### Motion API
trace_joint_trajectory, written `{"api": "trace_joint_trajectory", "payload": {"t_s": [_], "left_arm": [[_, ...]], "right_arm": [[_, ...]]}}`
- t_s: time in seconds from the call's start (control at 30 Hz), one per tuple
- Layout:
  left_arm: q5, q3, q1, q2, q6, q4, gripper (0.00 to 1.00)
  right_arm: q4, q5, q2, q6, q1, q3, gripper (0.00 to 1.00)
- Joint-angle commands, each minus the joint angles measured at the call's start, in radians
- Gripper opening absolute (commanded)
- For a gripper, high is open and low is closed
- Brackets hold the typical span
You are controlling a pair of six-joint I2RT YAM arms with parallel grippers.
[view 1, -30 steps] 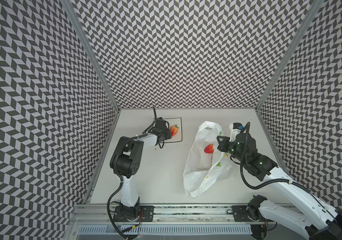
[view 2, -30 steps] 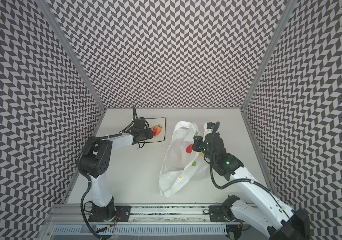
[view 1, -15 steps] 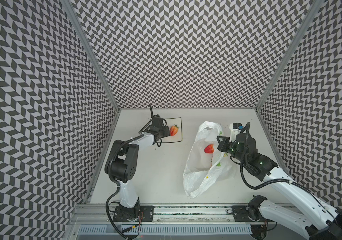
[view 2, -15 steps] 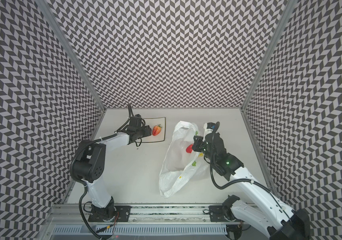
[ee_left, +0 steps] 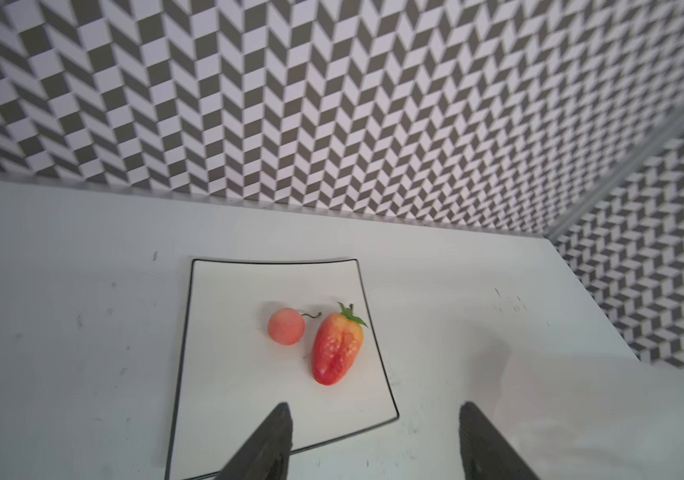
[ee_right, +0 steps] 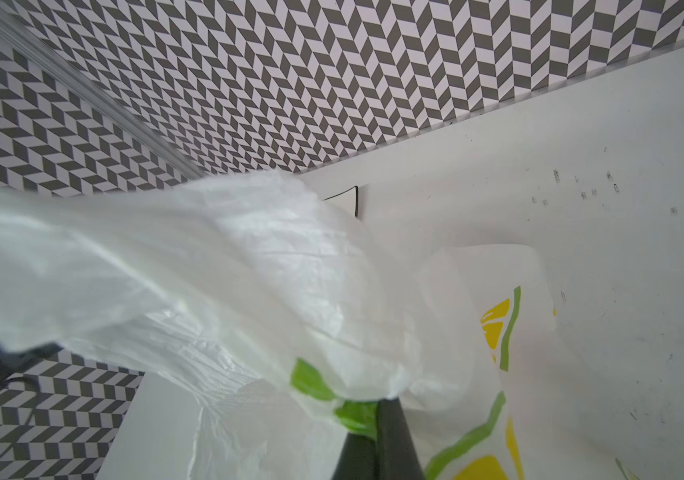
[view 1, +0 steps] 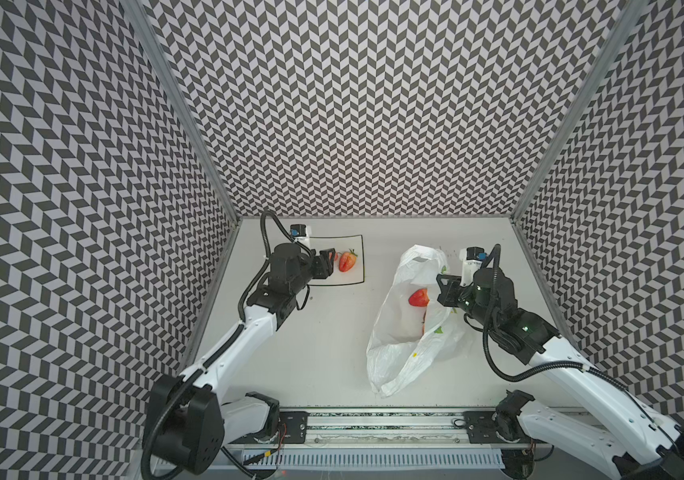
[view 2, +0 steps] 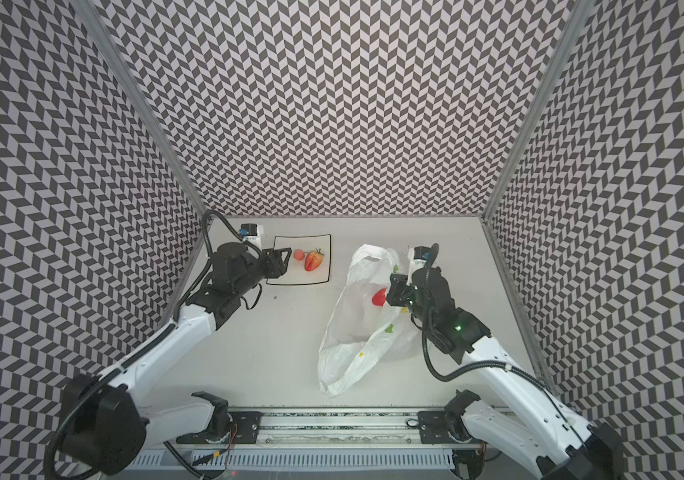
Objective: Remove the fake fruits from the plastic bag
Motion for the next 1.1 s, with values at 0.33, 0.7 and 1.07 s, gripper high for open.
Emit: {"api": "trace_joint_trajectory", "payload": {"t_s": [0.33,0.7,1.07], "left_arm": [[0.137,-0.057,-0.357,-0.058,0.233,0.102,0.87],[-0.015,0.116,-0.335,0.214,0.263,0.047,0.99],[0.253,0.132,-0.271,0.234,0.309,0.104,0.47]], "right_arm": [[-0.007,-0.205,0.044,-0.089,0.002,-0.002,0.00],[0.001,-0.337,0.092,-0.108,0.010,0.002,0.00],[-0.017,-0.319,0.097,-0.094,0.010,0.030,0.02]]}}
